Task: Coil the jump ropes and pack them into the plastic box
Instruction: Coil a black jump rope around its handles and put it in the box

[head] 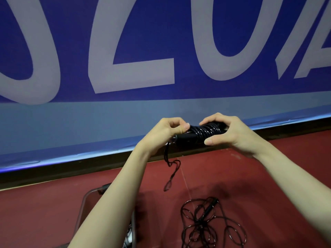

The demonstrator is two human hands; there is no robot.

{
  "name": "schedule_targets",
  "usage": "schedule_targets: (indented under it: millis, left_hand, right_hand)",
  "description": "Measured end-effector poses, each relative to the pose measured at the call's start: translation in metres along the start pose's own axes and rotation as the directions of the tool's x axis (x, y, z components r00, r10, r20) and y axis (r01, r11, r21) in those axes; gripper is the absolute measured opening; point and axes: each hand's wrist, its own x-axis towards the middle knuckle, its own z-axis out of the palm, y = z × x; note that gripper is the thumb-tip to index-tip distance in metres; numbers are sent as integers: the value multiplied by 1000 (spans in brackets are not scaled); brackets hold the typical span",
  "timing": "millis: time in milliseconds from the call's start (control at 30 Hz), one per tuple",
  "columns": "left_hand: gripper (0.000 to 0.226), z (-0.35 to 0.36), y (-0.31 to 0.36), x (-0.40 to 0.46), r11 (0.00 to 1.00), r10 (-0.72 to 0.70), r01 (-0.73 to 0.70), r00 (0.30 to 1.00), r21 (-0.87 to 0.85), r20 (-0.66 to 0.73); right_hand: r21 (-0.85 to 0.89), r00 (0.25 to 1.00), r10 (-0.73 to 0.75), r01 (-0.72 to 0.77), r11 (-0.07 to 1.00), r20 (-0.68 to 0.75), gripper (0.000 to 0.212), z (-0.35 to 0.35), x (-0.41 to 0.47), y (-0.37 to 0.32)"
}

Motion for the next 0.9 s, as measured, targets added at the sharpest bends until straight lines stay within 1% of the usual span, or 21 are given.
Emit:
schedule_targets:
  millis: [67,133,233,267,333,400,433,500,533,567,600,700,733,800,833,900]
  left_hand:
    - [45,5,-5,2,989,-15,16,1000,-148,6]
    - [41,10,-10,7,963,-32,19,999,-270,-43]
    - [33,18,-12,15,910,-123,61,984,-410,-126]
    - [30,22,-12,17,892,-142,68,980,-446,-136]
    - [25,29,-16,19,899,-166,93,977,-429,-135]
    - [28,37,-19,19,938,-171,120,977,-326,-130]
    - [30,41,-18,18,965,-158,124,978,-230,-137]
    - [30,47,-11,19,992,-102,113,981,56,-168]
    - [28,50,-9,20,971,-61,99,983,216,-175]
    - [28,52,-6,20,931,-27,86,986,354,-167]
    - [27,54,-4,20,888,-9,75,989,453,-147]
    - [25,55,-3,21,781,-24,75,996,620,-90]
    - [24,54,0,20,736,-23,75,996,673,-86]
    - [21,51,3,19,640,2,56,997,766,-75]
    - [19,49,5,17,603,26,37,997,797,-66]
    - [14,43,8,14,540,85,-1,995,842,-54]
  right_hand:
    - [120,999,-8,12,993,-34,47,4,4,3]
    - [218,996,-2,21,976,-86,43,8,6,5]
    - [356,990,30,23,934,-141,37,13,9,5]
    - [428,983,48,32,903,-175,37,14,10,4]
    - [542,956,86,83,836,-279,28,11,15,2]
    - [536,914,114,124,835,-389,21,7,19,1]
    - [514,891,129,127,848,-434,19,5,20,2]
    - [465,845,164,108,879,-508,20,3,21,9]
    - [425,826,173,87,901,-536,21,2,21,13]
    - [376,812,172,63,924,-558,24,1,21,18]
    - [330,800,165,43,943,-576,27,-1,22,22]
    - [218,771,161,-30,976,-616,34,-3,25,32]
    - [128,762,136,-70,989,-634,35,-3,25,33]
    - [-128,767,40,-157,979,-641,37,-1,23,33]
    - [-229,779,-14,-168,959,-627,39,0,21,33]
    - [-362,822,-89,-147,921,-562,41,0,19,32]
